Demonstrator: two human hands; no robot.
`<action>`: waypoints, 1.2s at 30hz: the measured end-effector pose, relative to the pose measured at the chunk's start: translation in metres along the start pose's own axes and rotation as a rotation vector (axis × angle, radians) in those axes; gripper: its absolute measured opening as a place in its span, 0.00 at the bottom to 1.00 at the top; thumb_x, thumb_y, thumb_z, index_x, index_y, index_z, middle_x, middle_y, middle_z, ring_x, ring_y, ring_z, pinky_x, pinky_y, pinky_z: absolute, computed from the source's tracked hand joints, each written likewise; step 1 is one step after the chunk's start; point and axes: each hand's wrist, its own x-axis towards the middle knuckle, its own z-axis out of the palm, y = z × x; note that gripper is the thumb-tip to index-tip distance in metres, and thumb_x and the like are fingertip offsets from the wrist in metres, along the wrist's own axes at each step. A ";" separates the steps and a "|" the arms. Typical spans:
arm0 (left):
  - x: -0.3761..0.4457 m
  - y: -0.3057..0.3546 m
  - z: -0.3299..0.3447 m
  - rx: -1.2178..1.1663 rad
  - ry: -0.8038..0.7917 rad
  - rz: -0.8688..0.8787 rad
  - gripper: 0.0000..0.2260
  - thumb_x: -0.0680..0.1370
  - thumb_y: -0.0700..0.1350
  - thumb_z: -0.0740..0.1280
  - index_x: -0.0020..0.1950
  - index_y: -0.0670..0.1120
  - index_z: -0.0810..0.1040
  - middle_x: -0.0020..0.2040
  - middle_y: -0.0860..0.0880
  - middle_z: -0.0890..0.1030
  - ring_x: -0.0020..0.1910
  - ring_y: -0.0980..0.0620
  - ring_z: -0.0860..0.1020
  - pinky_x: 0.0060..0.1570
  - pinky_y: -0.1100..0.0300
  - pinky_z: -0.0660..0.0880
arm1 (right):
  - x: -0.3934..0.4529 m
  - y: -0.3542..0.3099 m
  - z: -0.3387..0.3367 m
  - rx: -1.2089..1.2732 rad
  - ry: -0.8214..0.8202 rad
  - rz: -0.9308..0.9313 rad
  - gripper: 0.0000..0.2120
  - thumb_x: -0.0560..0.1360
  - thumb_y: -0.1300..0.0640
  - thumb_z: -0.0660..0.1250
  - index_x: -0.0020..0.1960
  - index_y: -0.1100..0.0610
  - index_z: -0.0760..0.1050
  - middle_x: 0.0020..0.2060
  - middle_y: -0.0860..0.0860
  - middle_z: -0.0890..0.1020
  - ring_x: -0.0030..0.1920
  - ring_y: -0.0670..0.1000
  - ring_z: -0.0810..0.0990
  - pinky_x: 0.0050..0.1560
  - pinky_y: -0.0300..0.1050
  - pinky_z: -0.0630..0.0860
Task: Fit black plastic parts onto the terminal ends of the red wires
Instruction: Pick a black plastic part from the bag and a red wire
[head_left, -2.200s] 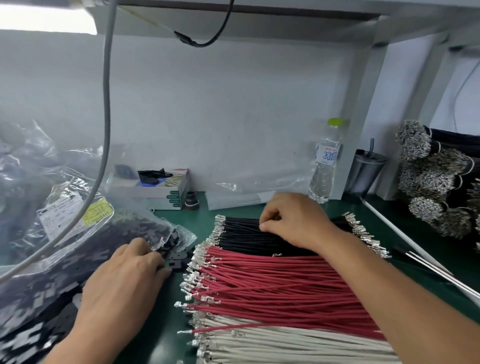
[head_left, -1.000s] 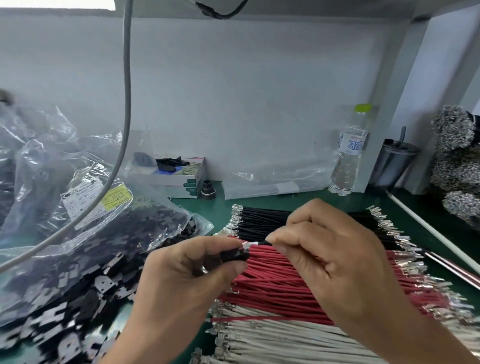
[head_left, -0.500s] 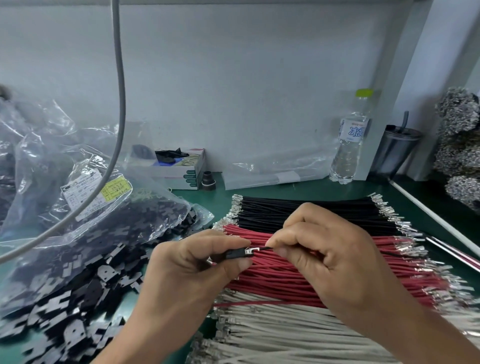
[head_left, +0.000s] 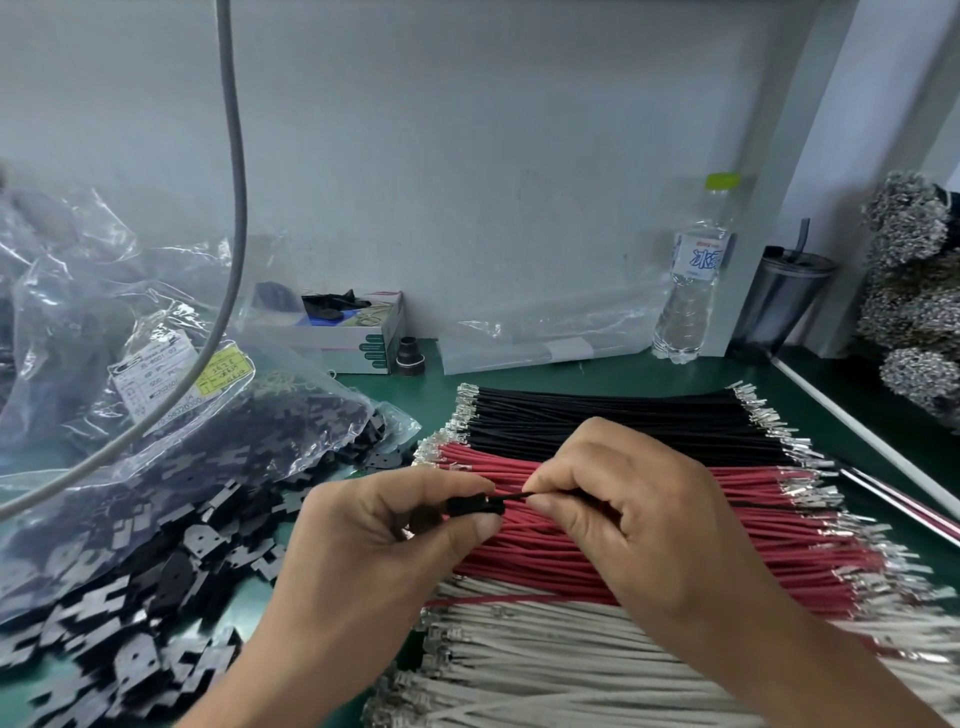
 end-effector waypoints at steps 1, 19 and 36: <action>0.000 0.001 -0.001 0.016 -0.003 0.009 0.10 0.67 0.52 0.83 0.46 0.62 0.88 0.39 0.54 0.87 0.34 0.55 0.83 0.36 0.62 0.80 | 0.000 -0.002 0.002 -0.020 0.004 -0.026 0.04 0.77 0.53 0.69 0.46 0.52 0.82 0.40 0.40 0.77 0.42 0.43 0.77 0.42 0.40 0.76; 0.017 -0.001 -0.010 -0.205 0.195 -0.097 0.11 0.67 0.42 0.79 0.48 0.52 0.89 0.37 0.43 0.86 0.26 0.55 0.75 0.29 0.66 0.75 | 0.004 -0.020 0.022 -0.313 -0.164 -0.081 0.02 0.77 0.52 0.72 0.48 0.48 0.84 0.42 0.42 0.79 0.43 0.46 0.74 0.39 0.46 0.76; 0.019 -0.004 -0.021 -0.515 0.151 -0.300 0.18 0.65 0.49 0.77 0.53 0.45 0.88 0.45 0.36 0.86 0.29 0.50 0.76 0.25 0.61 0.72 | 0.025 -0.006 -0.018 0.051 -0.108 0.179 0.07 0.78 0.49 0.64 0.51 0.42 0.81 0.45 0.40 0.79 0.48 0.44 0.79 0.47 0.39 0.75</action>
